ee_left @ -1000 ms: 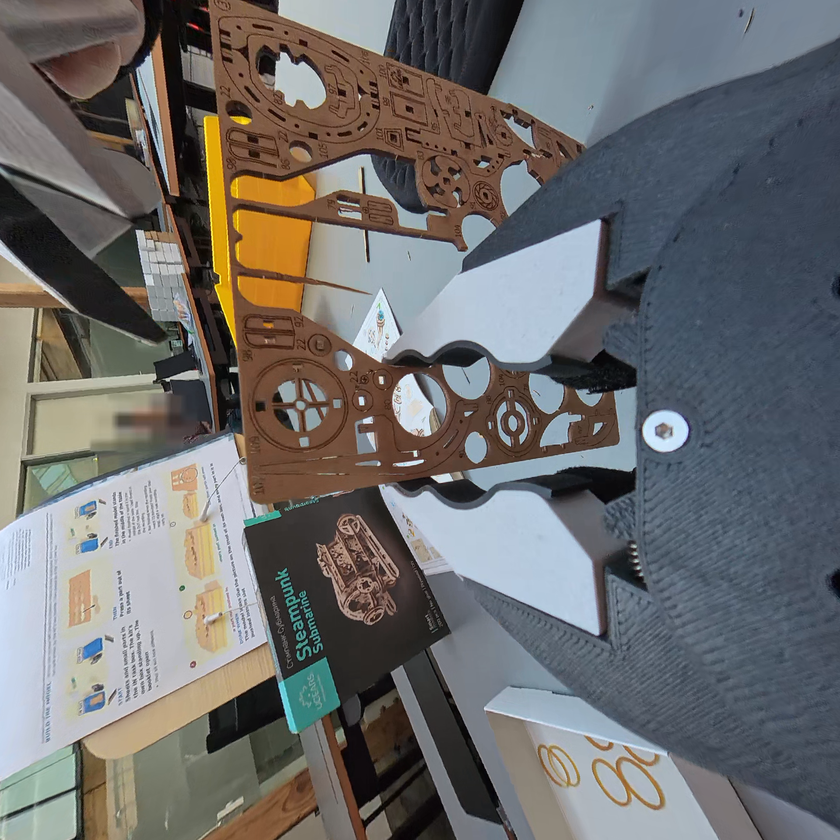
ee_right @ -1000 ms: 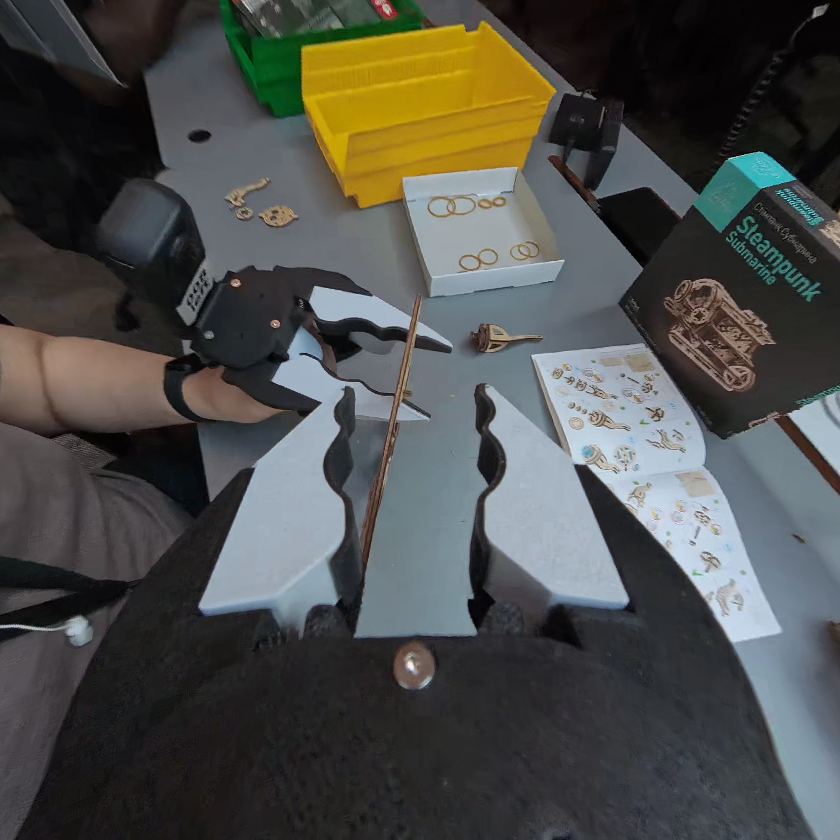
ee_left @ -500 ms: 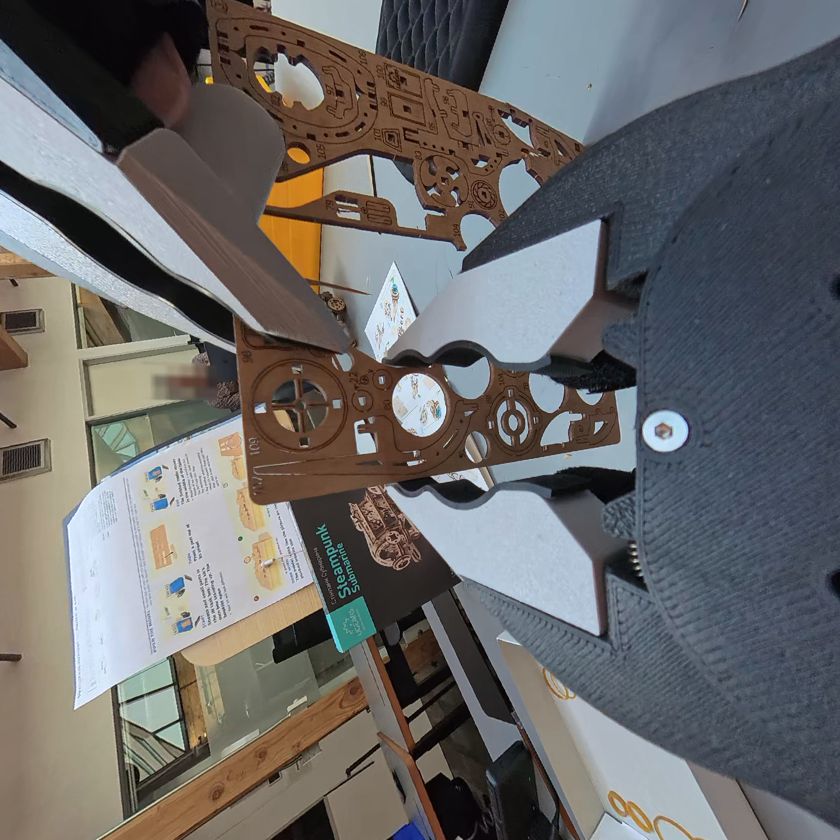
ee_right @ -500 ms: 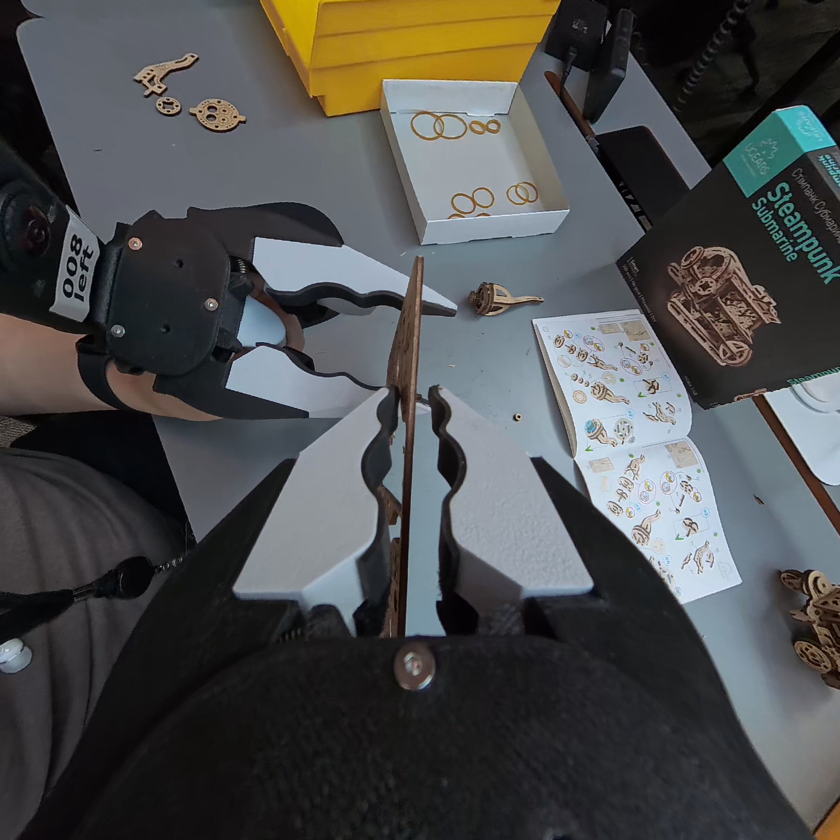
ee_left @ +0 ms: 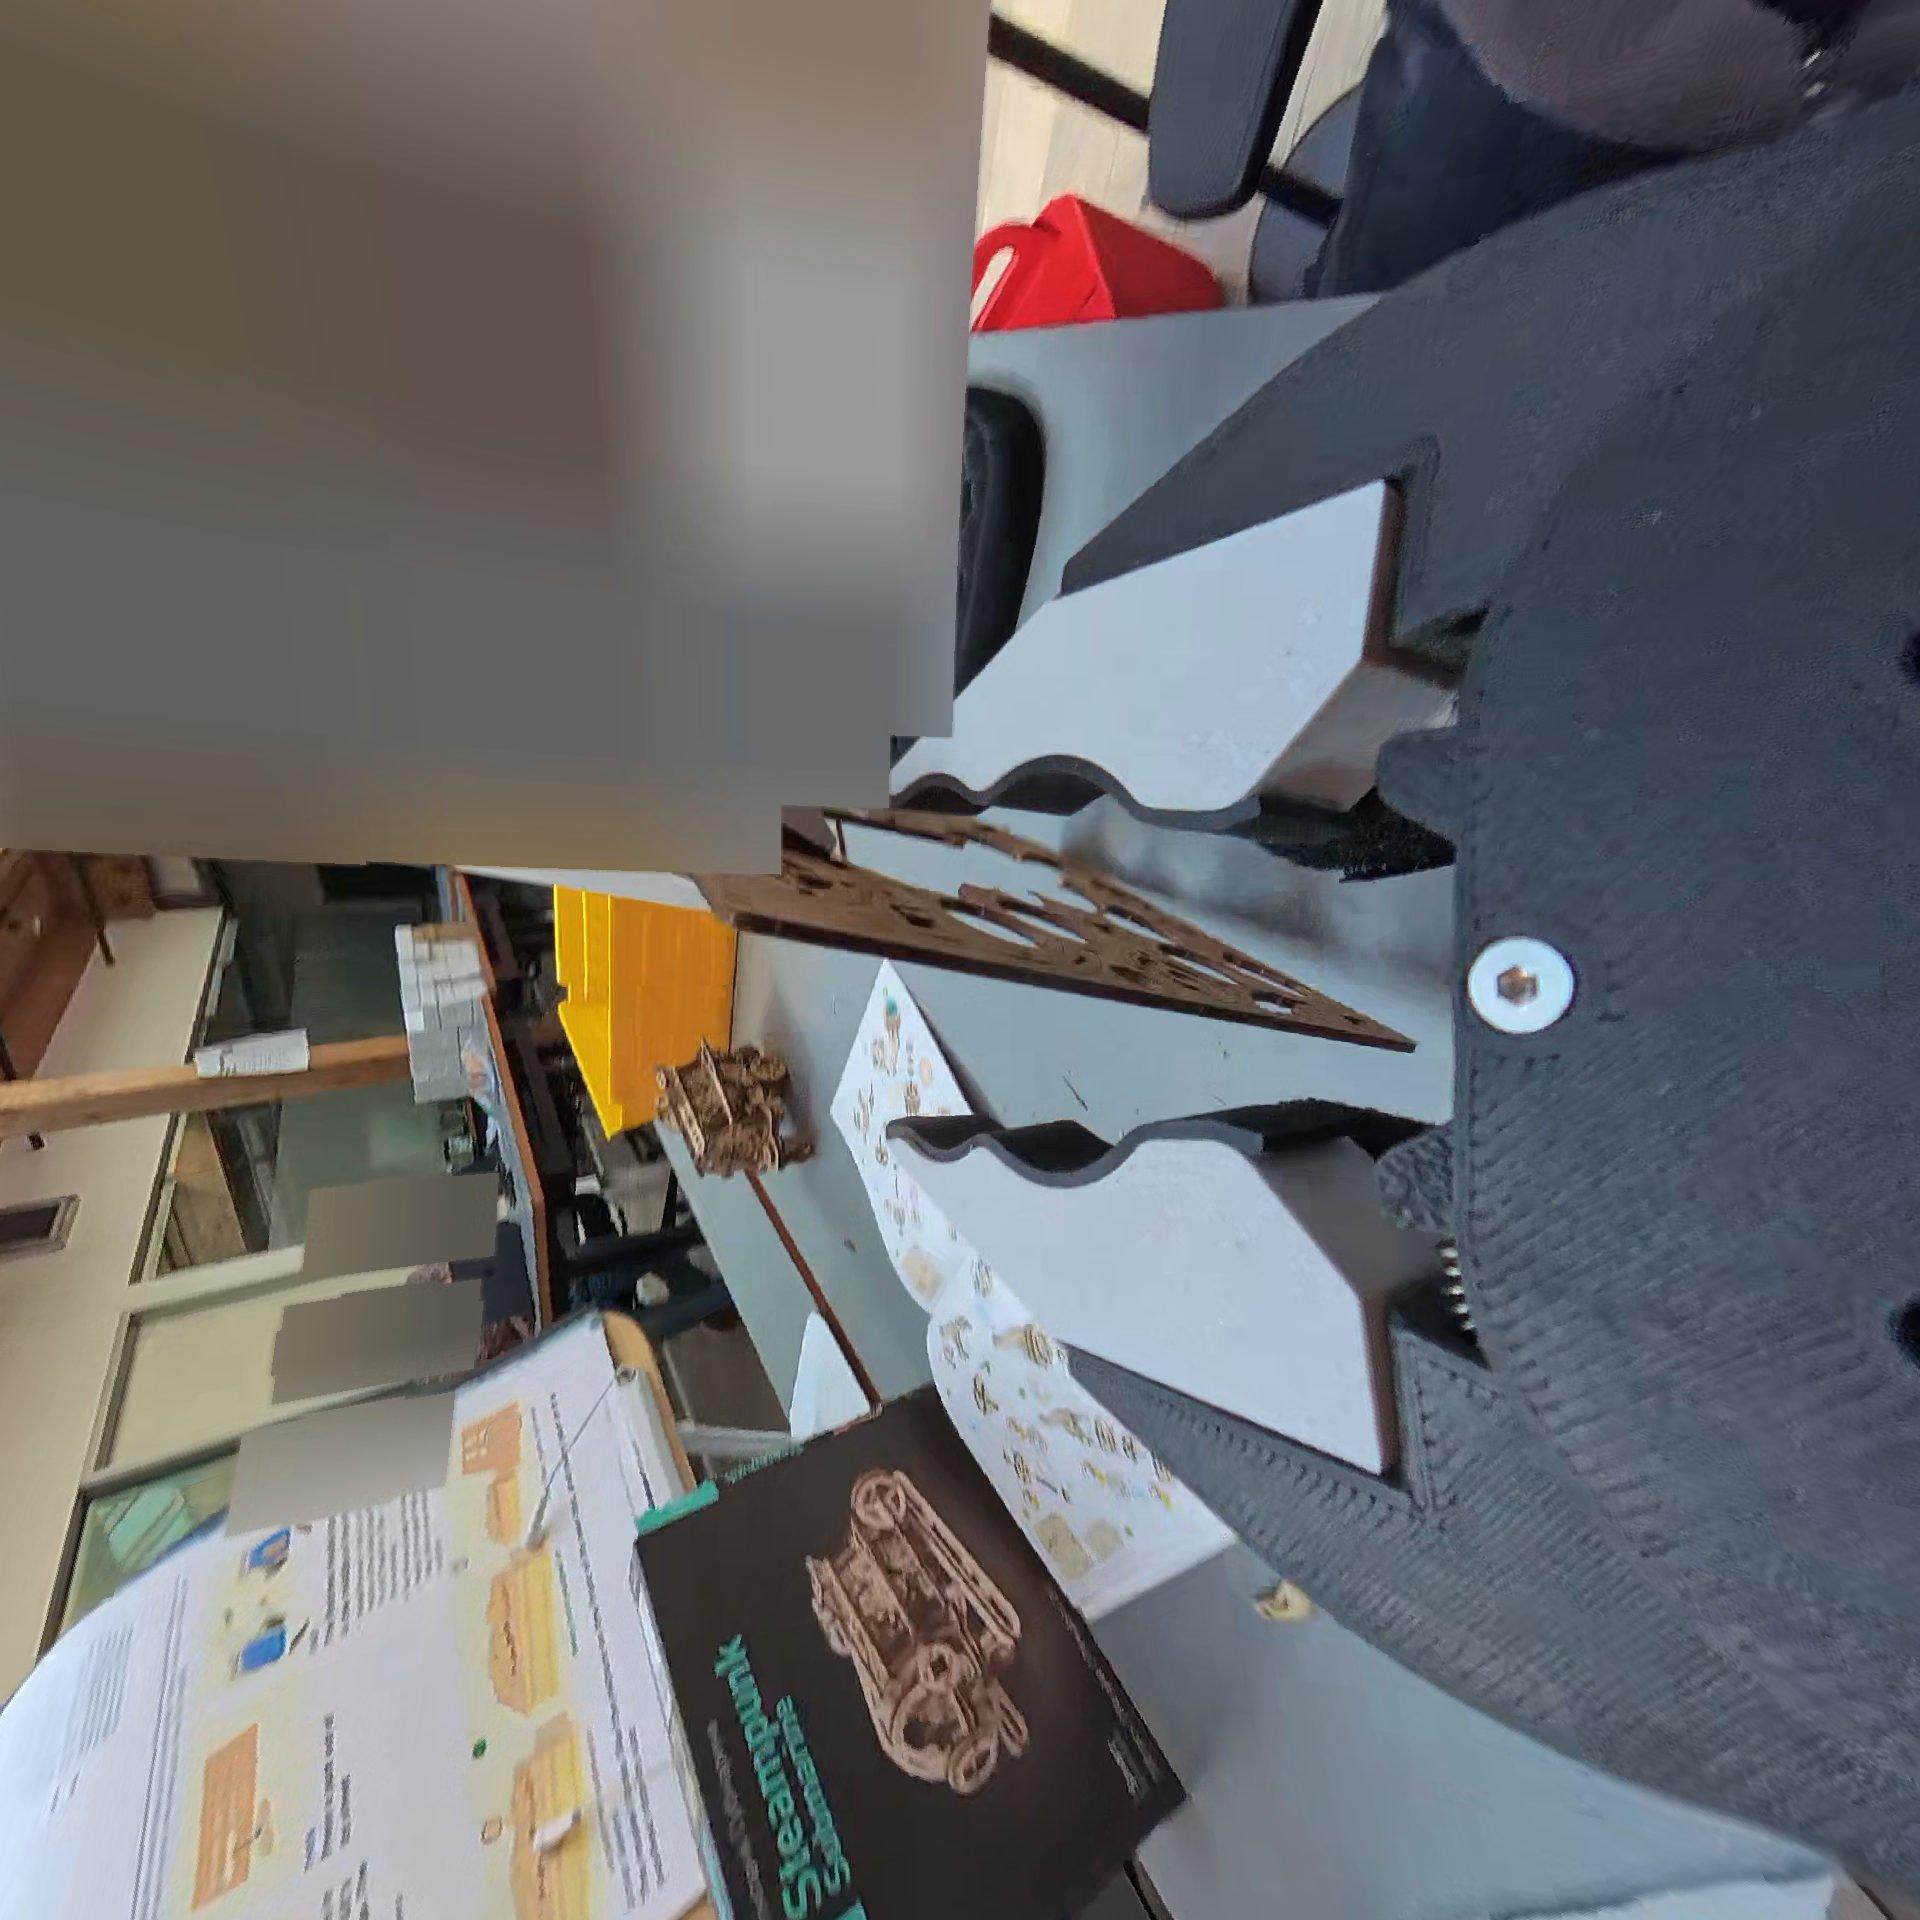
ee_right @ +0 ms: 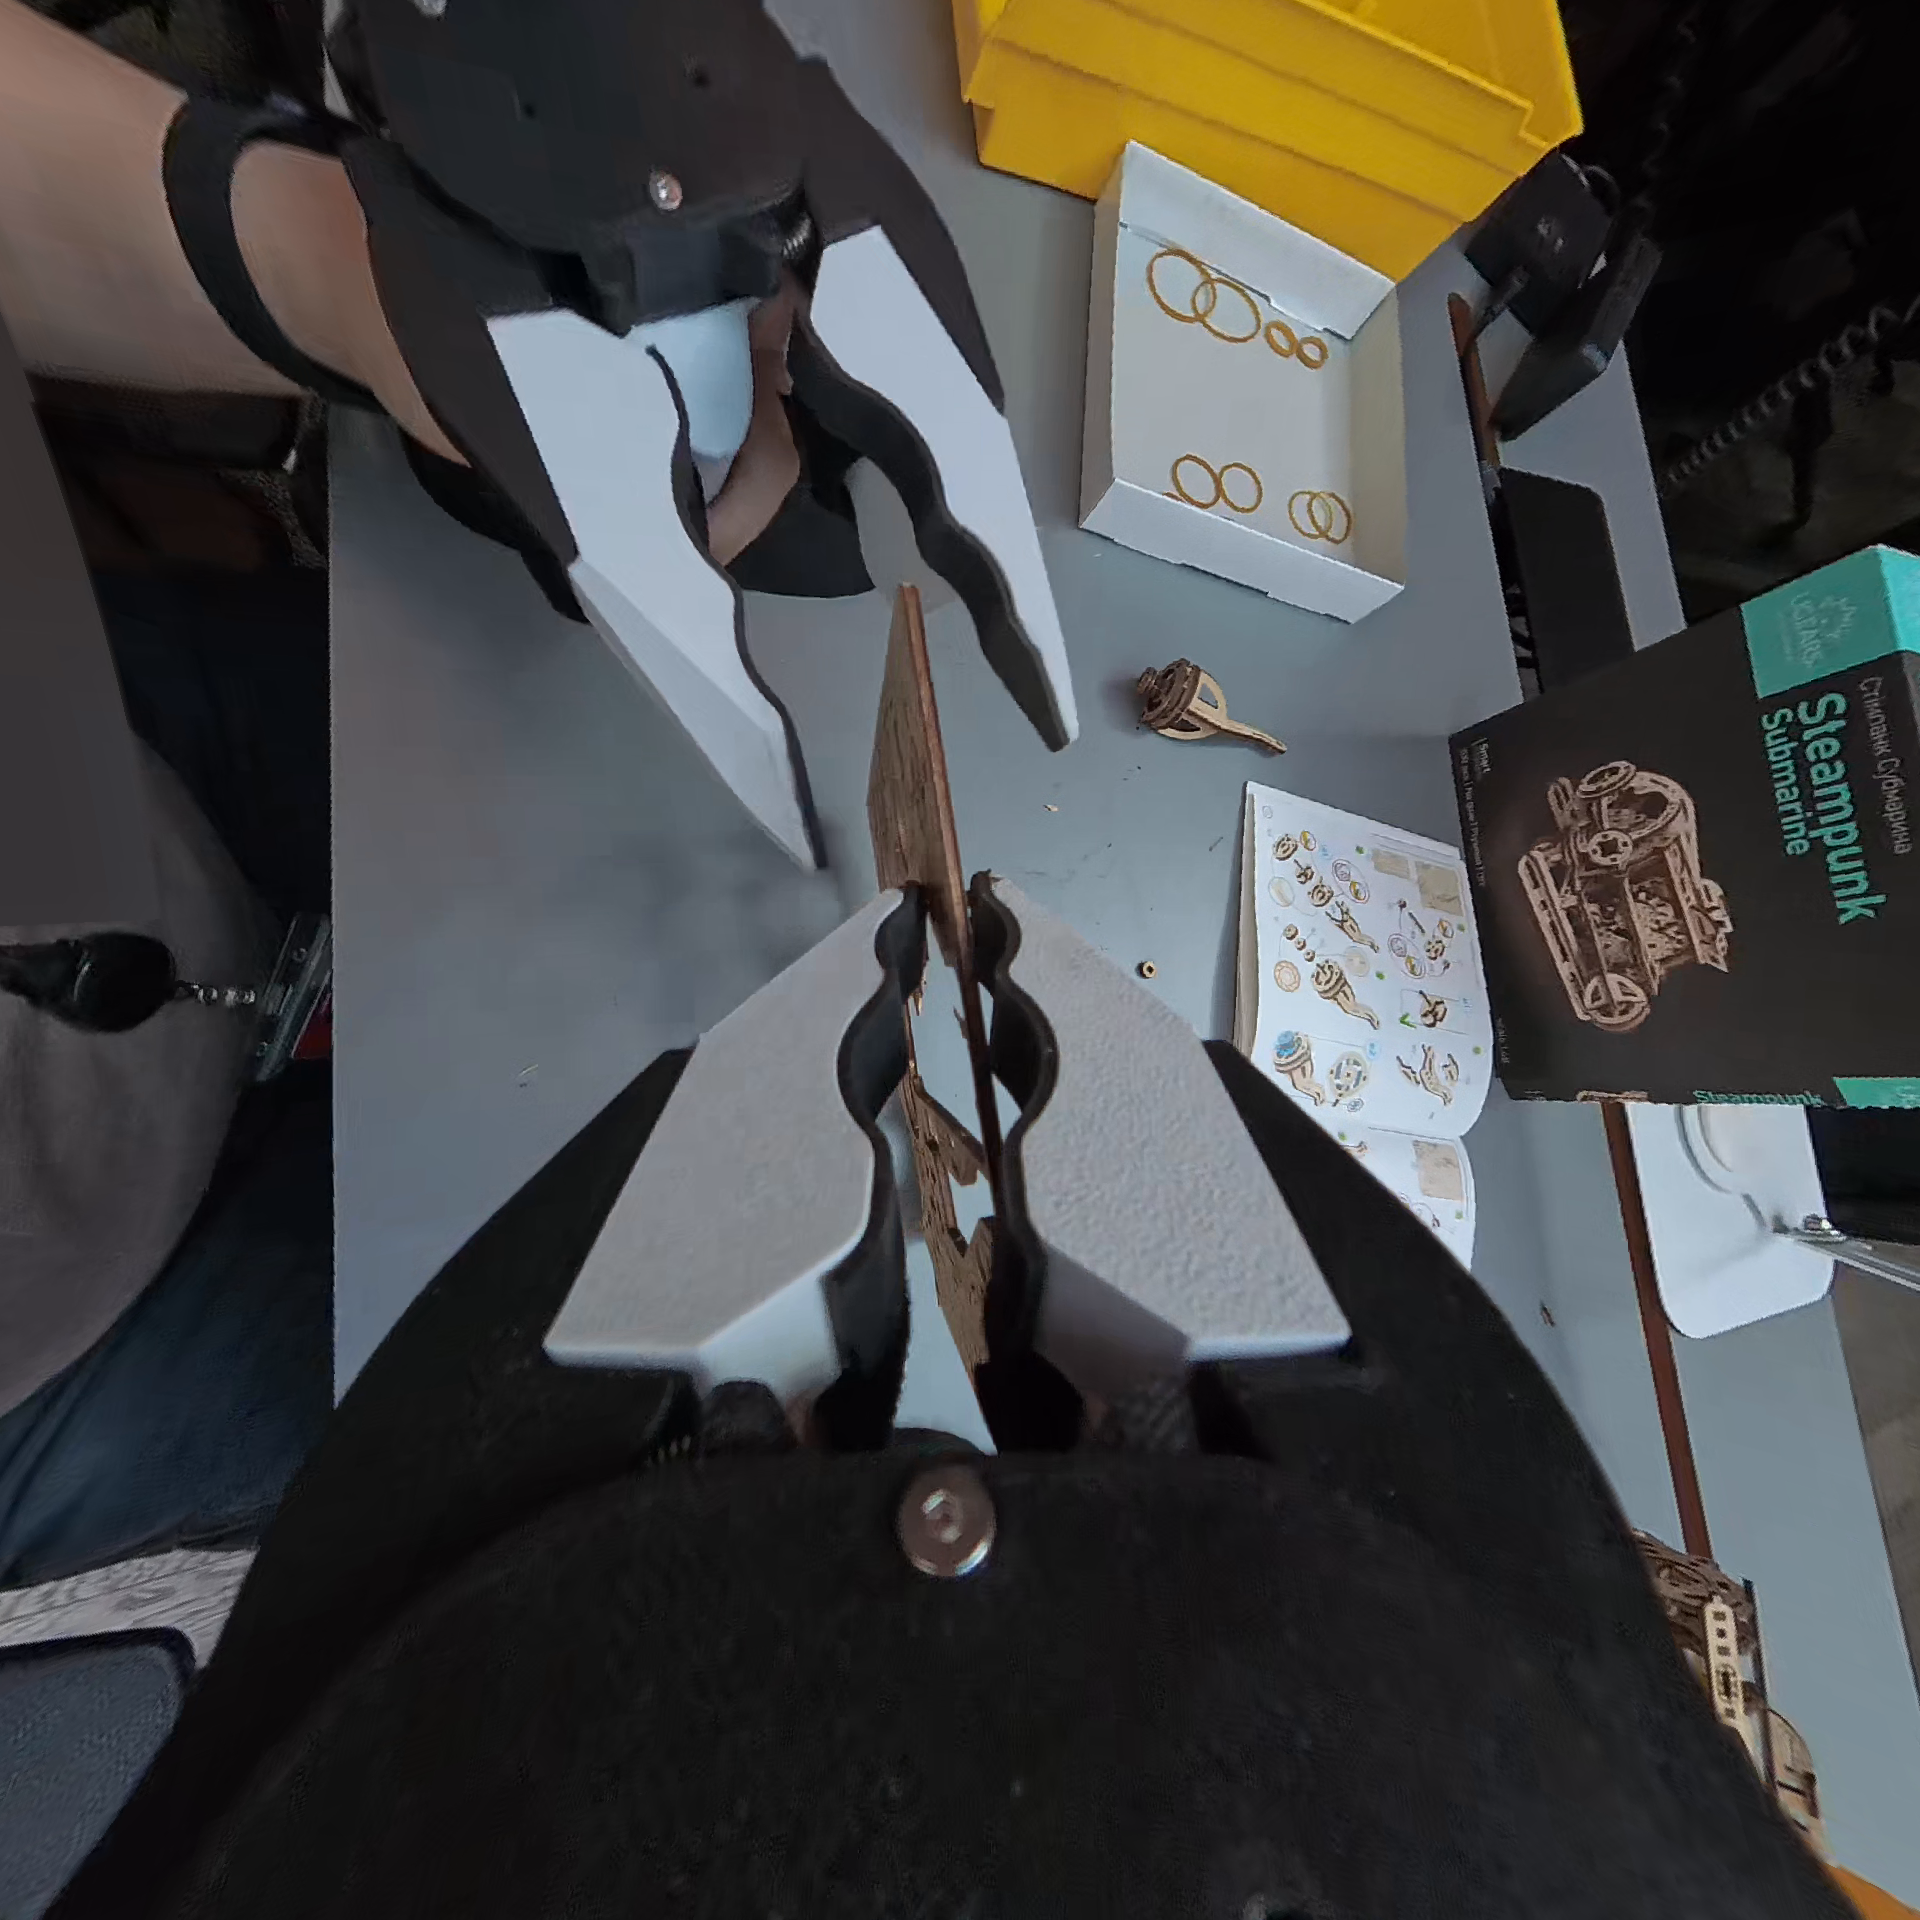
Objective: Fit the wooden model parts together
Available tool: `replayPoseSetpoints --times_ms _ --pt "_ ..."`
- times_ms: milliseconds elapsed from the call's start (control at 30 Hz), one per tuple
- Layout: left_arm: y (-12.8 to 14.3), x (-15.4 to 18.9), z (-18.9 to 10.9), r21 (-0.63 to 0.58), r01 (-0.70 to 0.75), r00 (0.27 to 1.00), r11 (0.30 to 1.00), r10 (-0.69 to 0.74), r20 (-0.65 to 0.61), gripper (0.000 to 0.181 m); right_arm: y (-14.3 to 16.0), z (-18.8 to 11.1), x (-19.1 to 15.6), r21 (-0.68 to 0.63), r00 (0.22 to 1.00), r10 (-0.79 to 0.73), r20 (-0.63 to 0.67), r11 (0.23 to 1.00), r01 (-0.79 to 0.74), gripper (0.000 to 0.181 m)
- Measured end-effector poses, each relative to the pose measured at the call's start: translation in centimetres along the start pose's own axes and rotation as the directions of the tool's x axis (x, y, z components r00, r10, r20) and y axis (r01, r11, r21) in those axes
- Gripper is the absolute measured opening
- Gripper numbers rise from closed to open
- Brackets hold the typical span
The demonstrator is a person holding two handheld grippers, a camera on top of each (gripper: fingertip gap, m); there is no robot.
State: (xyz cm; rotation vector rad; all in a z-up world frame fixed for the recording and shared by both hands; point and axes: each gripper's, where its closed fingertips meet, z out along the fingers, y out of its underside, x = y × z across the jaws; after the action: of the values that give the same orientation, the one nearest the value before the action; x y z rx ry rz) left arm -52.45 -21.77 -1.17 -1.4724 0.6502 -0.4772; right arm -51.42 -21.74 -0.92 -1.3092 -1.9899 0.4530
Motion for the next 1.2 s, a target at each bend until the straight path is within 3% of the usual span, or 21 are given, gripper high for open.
replayPoseSetpoints --times_ms 33,133,267,333,533,967,1067,1200 --pt "-0.2 0.8 0.1 -0.016 0.018 0.995 1.000 -0.020 -0.096 0.051 0.2 0.1 0.1 -0.016 1.000 0.001 -0.001 1.000 -0.001 0.007" --pt "-1.2 1.1 0.2 0.006 -0.019 0.982 1.000 0.020 -0.186 0.020 0.3 0.3 -0.1 -0.021 0.999 -0.045 0.002 0.999 0.045 0.008" --pt "-0.1 1.5 1.0 -0.053 -0.101 0.971 0.993 0.087 -0.224 0.017 0.5 0.6 -0.5 -0.033 0.996 -0.082 -0.020 0.996 0.081 0.007" --pt "0.6 1.8 1.4 -0.072 -0.134 0.963 0.988 0.113 -0.245 0.004 1.2 0.9 -0.3 -0.061 0.995 -0.090 -0.038 0.994 0.088 0.008" --pt "0.5 2.1 1.8 -0.067 -0.048 0.951 0.997 0.025 -0.309 0.003 1.5 0.6 -0.8 0.038 0.993 0.017 0.118 0.999 -0.021 0.008" --pt "0.6 2.4 2.1 -0.051 -0.138 0.955 0.989 0.119 -0.271 0.002 1.8 0.3 -1.0 0.021 0.946 0.185 0.265 0.980 -0.197 0.008" --pt "0.5 2.1 2.2 -0.049 -0.136 0.964 0.989 0.121 -0.235 0.001 1.8 0.4 -0.6 0.006 0.947 0.216 0.239 0.975 -0.223 0.008" --pt "0.5 1.6 2.4 -0.059 -0.116 0.981 0.992 0.105 -0.165 0.002 1.9 0.5 0.1 -0.044 0.986 0.146 0.083 0.989 -0.142 0.007"
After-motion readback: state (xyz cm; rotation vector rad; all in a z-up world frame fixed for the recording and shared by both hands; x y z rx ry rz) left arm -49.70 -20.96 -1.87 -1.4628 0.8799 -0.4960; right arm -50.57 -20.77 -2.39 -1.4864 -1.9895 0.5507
